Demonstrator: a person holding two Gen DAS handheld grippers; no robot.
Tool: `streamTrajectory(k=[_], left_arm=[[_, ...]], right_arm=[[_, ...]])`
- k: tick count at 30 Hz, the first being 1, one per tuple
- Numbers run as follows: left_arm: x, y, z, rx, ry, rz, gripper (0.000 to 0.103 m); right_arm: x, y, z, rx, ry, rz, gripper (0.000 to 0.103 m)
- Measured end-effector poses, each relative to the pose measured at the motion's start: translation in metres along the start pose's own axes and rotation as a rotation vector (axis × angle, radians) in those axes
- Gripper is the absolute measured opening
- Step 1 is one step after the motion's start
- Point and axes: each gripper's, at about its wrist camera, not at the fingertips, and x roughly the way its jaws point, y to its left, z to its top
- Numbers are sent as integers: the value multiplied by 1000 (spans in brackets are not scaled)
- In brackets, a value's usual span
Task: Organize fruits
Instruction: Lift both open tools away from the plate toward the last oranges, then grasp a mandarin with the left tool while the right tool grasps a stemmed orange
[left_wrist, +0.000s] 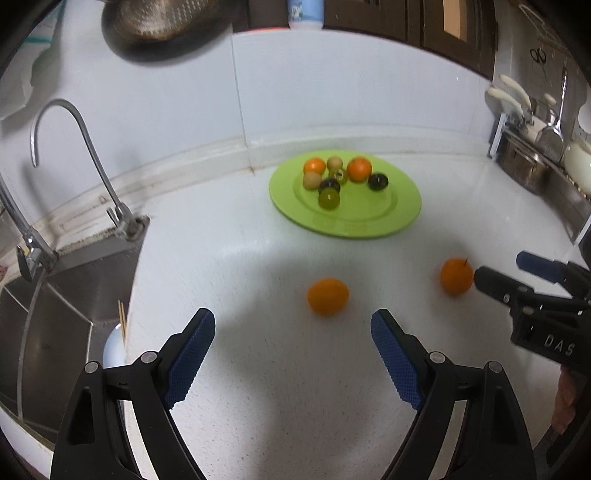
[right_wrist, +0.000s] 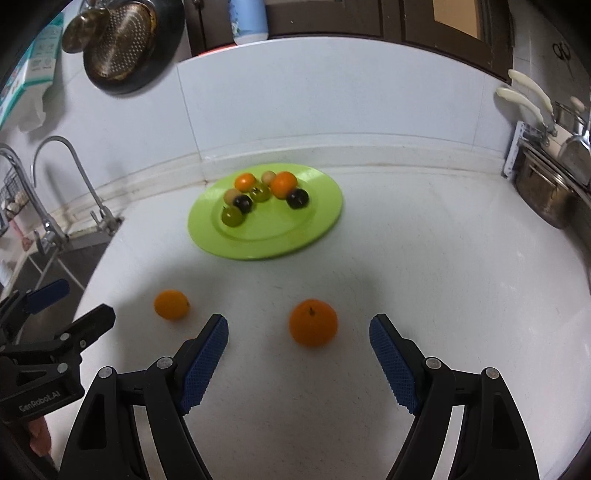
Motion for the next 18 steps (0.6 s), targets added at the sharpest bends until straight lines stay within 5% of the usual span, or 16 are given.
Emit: streamTrajectory(k=[9, 18], left_arm=[[33, -2, -6, 8, 73, -33, 85], [54, -6, 9, 10, 78, -69, 75]], right_arm=[[21, -6, -9, 2, 46, -26, 79], [45, -11, -10, 13, 87, -6, 66]])
